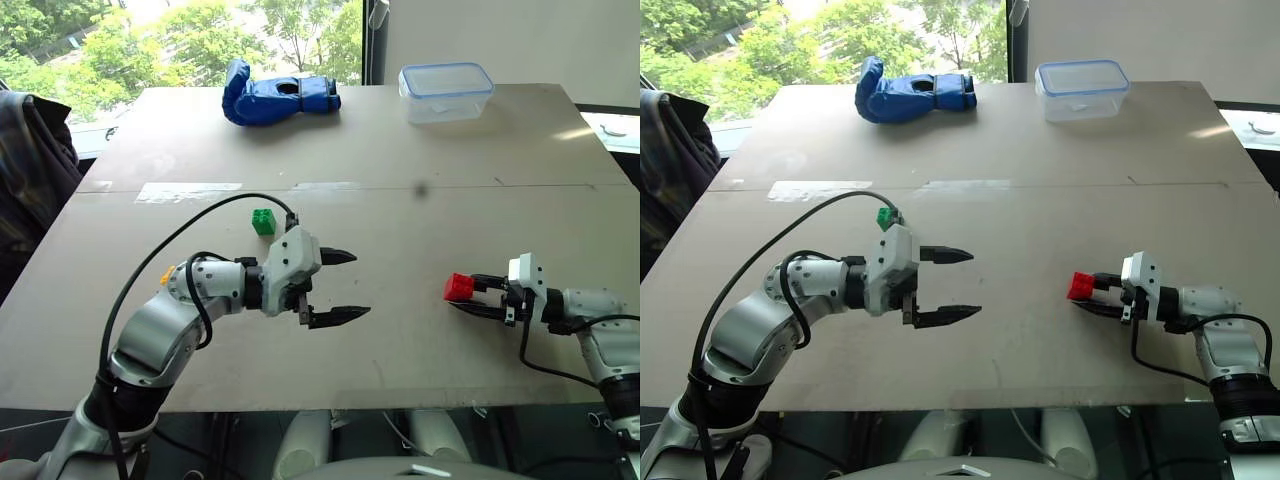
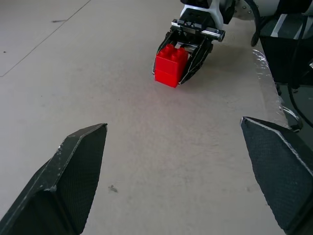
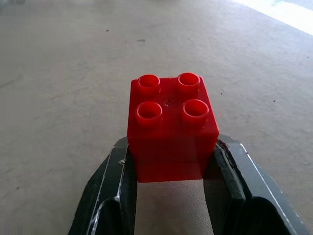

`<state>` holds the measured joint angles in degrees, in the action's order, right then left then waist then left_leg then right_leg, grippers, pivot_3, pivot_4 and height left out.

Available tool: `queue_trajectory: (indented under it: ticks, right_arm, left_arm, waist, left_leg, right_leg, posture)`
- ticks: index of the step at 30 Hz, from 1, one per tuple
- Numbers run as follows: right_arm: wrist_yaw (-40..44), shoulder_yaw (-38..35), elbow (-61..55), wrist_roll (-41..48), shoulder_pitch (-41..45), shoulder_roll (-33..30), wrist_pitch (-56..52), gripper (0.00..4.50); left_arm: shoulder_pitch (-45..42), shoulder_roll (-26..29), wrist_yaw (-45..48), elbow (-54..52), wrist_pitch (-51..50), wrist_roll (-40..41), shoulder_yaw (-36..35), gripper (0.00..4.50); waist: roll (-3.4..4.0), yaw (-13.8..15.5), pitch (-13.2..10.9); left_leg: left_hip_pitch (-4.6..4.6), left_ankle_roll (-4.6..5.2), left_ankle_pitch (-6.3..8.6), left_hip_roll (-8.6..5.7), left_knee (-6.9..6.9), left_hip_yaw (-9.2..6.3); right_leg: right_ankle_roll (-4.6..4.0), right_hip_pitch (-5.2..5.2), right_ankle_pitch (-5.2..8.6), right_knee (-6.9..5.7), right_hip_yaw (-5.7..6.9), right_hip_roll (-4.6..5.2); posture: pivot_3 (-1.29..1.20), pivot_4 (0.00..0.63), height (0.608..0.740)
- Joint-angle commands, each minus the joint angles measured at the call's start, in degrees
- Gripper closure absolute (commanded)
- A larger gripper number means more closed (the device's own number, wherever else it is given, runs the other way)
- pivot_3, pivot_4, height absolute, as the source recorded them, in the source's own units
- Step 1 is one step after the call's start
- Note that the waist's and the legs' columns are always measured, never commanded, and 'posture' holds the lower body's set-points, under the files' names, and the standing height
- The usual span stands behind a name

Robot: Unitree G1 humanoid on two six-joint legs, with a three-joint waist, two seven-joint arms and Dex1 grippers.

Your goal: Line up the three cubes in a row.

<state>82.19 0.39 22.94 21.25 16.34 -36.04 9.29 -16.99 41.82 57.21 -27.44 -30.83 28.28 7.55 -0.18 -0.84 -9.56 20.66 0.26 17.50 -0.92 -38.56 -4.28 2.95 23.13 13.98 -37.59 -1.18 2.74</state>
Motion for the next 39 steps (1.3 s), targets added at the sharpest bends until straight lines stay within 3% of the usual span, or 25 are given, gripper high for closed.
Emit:
queue_trajectory:
  ticks: [1, 9, 18, 27, 28, 29, 33, 39]
  right_arm:
    - [8.61, 2.27, 8.43, -0.22, 5.88, 0.67, 2.99, 2.92]
    - [10.31, 10.01, 23.58, -2.0, 15.88, 0.68, 12.12, 2.92]
    - [10.31, 18.06, 32.2, -0.66, 21.26, -2.04, 20.61, 2.92]
    - [10.31, 20.67, 34.89, 2.18, 23.08, -3.11, 18.06, 2.92]
    - [10.31, 20.87, 34.91, 2.33, 23.14, -3.25, 17.96, 2.1]
    - [10.31, 20.86, 34.86, 2.66, 23.15, -3.28, 17.82, 1.85]
    - [10.31, 19.23, 35.89, 2.22, 23.41, -2.6, 20.79, 0.06]
    - [10.31, 18.29, 36.2, 1.37, 23.83, -2.69, 20.79, 0.02]
  left_arm:
    - [-1.63, 0.32, 0.49, -0.61, 0.99, -0.39, -0.24, 0.0]
    - [-0.89, 0.24, -0.85, -2.12, 0.85, -1.11, -0.86, 0.0]
    - [1.86, 0.35, -1.52, -3.89, 1.05, -1.08, -0.97, 0.0]
    - [2.58, 0.29, -1.91, -4.39, 1.07, -1.0, -0.97, 0.0]
    - [2.63, 0.28, -1.94, -4.4, 1.1, -1.02, -0.93, 0.0]
    - [2.68, 0.27, -1.94, -4.43, 1.14, -1.05, -0.88, 0.0]
    - [2.71, 0.16, -1.91, -4.38, 1.24, -1.08, -0.68, 0.0]
    - [3.03, 0.17, -1.8, -4.03, 1.61, -1.24, -0.7, 0.0]
  waist:
    - [-0.01, -0.05, -0.03]
    - [-0.06, -0.28, -0.06]
    - [-0.08, -0.87, -0.06]
    - [-0.1, -0.81, -0.05]
    - [-0.1, -0.78, -0.05]
    - [-0.1, -0.77, -0.05]
    - [-0.11, -0.85, -0.04]
    - [-0.11, -0.85, -0.04]
  left_leg:
    - [0.02, -0.01, 0.0, 0.01, 0.01, -0.01]
    - [-0.01, -0.04, -0.02, 0.01, 0.0, 0.05]
    - [-0.08, -0.02, -0.01, 0.02, -0.19, 0.11]
    - [-0.07, -0.02, -0.01, 0.01, -0.21, 0.05]
    - [-0.07, -0.02, -0.01, 0.0, -0.21, 0.05]
    - [-0.07, -0.02, -0.01, 0.0, -0.21, 0.04]
    - [-0.09, 0.02, 0.01, 0.0, -0.21, 0.05]
    - [-0.09, 0.15, 0.08, 0.0, -0.22, 0.04]
  right_leg:
    - [0.0, 0.02, 0.0, 0.0, 0.0, 0.01]
    - [-0.02, 0.06, -0.01, -0.09, -0.06, 0.05]
    - [-0.05, -0.01, -0.04, -0.18, -0.11, 0.05]
    - [-0.05, -0.05, -0.05, -0.18, -0.07, 0.09]
    - [-0.05, -0.05, -0.05, -0.18, -0.07, 0.1]
    - [-0.05, -0.05, -0.05, -0.18, -0.06, 0.11]
    - [-0.05, -0.08, -0.05, -0.17, -0.07, 0.1]
    - [-0.05, -0.08, -0.05, -0.19, -0.05, 0.1]
  posture:
    - [0.0, 0.15, 0.74]
    - [0.0, 0.15, 0.74]
    - [0.0, 0.15, 0.74]
    - [0.0, 0.15, 0.74]
    - [0.0, 0.15, 0.74]
    - [0.0, 0.15, 0.74]
    - [0.0, 0.15, 0.74]
    - [0.0, 0.15, 0.74]
